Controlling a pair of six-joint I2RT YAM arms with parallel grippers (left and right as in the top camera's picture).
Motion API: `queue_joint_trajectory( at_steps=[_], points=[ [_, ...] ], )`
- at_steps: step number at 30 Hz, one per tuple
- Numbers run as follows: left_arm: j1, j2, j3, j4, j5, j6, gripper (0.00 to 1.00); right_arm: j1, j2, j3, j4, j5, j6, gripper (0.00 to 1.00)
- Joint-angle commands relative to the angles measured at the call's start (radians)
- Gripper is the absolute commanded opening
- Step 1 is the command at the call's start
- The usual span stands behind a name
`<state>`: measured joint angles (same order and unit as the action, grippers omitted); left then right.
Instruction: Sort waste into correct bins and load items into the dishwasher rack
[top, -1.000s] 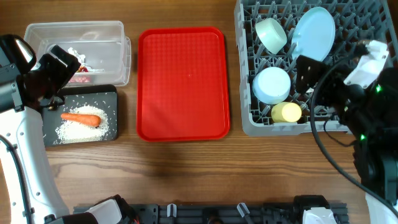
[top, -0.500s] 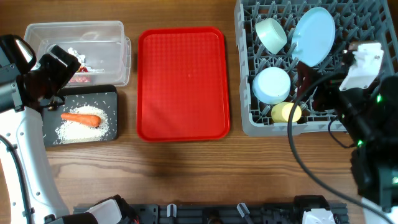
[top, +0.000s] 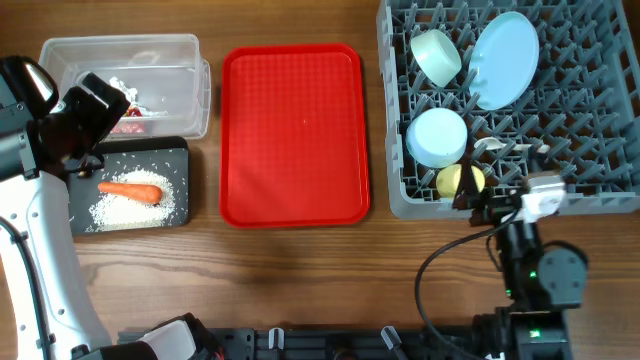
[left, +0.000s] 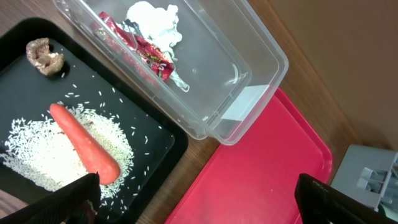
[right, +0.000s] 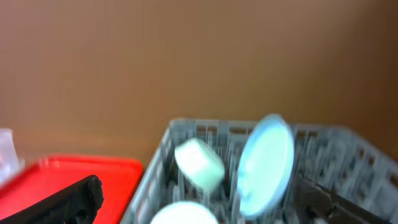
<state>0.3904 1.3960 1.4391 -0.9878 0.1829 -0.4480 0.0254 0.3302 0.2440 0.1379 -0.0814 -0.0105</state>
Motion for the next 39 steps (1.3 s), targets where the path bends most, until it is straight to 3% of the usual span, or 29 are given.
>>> queue_joint_trajectory(
  at_steps=[1,10,39],
  points=[
    [0.006,0.005,0.001,0.003,-0.002,-0.005,1.0,-0.004,-0.13,-0.119,0.018,-0.005,-0.013,1.0],
    [0.006,0.005,0.001,0.003,-0.002,-0.005,1.0,-0.004,-0.327,-0.239,-0.082,-0.004,-0.016,1.0],
    [0.0,0.005,0.0,-0.002,0.0,-0.005,1.0,-0.004,-0.316,-0.239,-0.133,-0.004,-0.013,1.0]
  ],
)
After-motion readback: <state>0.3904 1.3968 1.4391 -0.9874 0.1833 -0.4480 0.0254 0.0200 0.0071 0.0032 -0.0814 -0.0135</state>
